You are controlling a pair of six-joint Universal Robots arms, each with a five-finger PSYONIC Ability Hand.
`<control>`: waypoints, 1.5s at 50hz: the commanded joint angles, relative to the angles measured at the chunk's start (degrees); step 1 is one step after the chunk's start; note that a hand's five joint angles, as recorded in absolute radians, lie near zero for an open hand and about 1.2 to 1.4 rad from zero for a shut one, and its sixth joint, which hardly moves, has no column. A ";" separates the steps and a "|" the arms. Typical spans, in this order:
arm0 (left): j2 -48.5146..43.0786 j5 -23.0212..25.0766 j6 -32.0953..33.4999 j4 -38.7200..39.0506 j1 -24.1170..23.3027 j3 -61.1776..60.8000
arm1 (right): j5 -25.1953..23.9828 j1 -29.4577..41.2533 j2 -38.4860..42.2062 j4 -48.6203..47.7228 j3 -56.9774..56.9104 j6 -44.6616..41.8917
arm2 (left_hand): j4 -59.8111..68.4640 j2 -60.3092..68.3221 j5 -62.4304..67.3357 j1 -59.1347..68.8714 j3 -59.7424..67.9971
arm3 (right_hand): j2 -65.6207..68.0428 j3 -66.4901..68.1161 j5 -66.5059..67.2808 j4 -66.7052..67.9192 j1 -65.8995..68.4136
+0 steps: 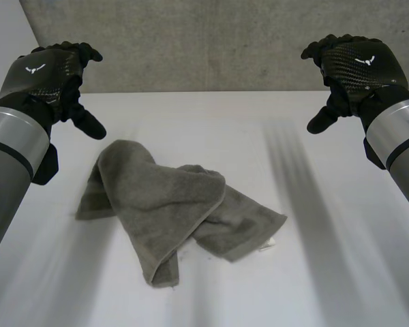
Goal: Fold the towel.
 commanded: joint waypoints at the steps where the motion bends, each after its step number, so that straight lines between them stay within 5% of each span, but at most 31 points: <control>1: 0.13 -0.02 -0.14 -0.27 -0.47 -0.30 | -0.51 0.20 0.10 -0.02 0.44 -0.49 | -6.07 -6.08 -5.92 -6.43 -6.15 | -5.65 -5.25 -5.61 -5.12 -4.05; 17: 0.66 -0.02 0.04 0.00 -0.47 -1.62 | -0.52 0.28 0.10 -0.11 0.70 -0.58 | 1.01 1.00 1.16 0.65 0.93 | -5.65 -5.25 -5.61 -5.12 -4.05; 25: 0.66 -0.11 0.04 -0.35 -0.56 -1.70 | -0.60 0.11 0.10 -0.11 0.53 -0.49 | -6.07 -6.08 -5.92 -6.43 -6.15 | -5.65 -5.25 -5.61 -5.12 -4.05; 32: 0.13 -0.37 0.04 -4.05 -3.72 -5.48 | -0.60 -0.15 0.10 -0.11 0.44 -0.67 | -1.99 -2.00 -1.84 -2.35 -2.07 | -5.65 -5.25 -5.61 -5.12 -4.05; 45: -11.45 -0.72 -0.05 -4.23 -13.83 -16.12 | -1.31 0.28 0.28 -0.02 0.70 -0.93 | 9.45 9.44 9.60 9.09 9.37 | -5.65 -5.25 -5.61 -5.12 -4.05; 75: -25.80 -6.35 0.12 5.27 -14.62 -13.31 | -1.57 0.72 2.65 -0.11 2.02 -4.18 | 22.74 22.73 22.89 22.38 22.66 | -5.65 -5.25 -5.61 -5.12 -4.05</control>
